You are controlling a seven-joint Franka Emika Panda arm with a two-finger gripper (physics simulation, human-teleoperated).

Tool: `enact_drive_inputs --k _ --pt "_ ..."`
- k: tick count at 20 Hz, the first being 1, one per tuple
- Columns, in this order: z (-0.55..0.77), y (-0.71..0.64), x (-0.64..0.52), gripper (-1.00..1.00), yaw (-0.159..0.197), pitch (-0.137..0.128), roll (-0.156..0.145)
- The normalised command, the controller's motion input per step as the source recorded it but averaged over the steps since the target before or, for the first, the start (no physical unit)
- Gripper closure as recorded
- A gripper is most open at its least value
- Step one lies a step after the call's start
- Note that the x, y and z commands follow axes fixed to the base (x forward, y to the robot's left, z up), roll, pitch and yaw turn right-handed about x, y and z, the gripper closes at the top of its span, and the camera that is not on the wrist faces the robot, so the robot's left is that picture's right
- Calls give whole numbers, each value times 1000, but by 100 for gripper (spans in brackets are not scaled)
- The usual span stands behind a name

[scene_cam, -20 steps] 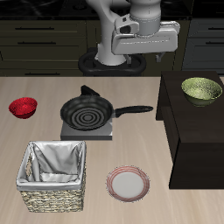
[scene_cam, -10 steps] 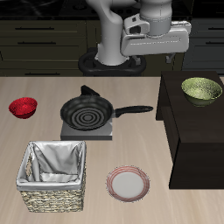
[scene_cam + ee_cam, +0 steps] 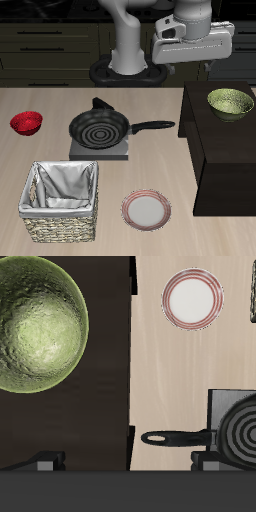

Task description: Place the green bowl in the basket

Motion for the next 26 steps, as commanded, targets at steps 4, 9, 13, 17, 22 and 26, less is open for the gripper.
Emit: enact_drive_inputs --k 4,9,13,17,22,26 --pt "125 212 224 -100 -34 -14 6" --pt "15 45 225 -100 -12 9 -18" --pt "-13 40 327 -100 -23 36 -37" --pt "-16 117 178 -100 -3 10 -21" --pt "-15 108 91 -100 0 2 -2" --pt "-143 162 129 -100 22 18 -3"
